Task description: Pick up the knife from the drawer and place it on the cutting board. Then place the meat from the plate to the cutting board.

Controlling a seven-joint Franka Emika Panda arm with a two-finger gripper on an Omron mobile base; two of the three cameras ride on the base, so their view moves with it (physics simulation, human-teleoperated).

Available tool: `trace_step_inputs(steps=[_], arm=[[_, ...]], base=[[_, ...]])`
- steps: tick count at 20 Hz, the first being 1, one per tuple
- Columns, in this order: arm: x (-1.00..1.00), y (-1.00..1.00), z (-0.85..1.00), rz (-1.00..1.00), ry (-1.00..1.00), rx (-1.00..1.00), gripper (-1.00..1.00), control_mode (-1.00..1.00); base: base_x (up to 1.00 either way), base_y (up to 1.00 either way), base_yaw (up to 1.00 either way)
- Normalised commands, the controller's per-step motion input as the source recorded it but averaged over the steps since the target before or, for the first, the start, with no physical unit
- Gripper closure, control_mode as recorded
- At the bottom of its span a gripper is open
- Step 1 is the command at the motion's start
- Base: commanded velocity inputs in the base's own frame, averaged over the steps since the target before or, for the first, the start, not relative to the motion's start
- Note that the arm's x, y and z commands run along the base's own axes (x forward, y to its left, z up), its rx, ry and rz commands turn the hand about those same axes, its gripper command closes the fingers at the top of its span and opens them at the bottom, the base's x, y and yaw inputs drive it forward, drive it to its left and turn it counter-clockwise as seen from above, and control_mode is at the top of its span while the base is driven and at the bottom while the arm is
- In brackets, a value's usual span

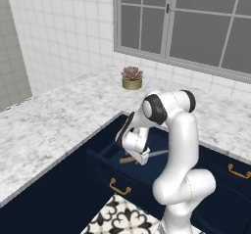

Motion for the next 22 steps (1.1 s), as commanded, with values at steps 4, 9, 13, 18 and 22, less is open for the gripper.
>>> trace_step_inputs(steps=[4,9,13,18,22], arm=[[0.25,0.0,-0.35,0.0,0.05,0.0,-1.0,-1.0],[0.1,0.3,-0.5,0.0,0.08,0.0,1.0,-1.0],[0.0,0.6,-0.65,0.0,0.12,0.04,1.0,-1.0],[0.0,0.37,-0.53,-0.02,0.03,0.0,1.0,-1.0],[-0.07,0.5,-0.41,-0.07,0.0,-0.01,1.0,-1.0]], base=[[0.0,0.0,0.0],[0.0,0.0,0.0],[0.0,0.0,0.0],[0.0,0.0,0.0],[0.0,0.0,0.0]])
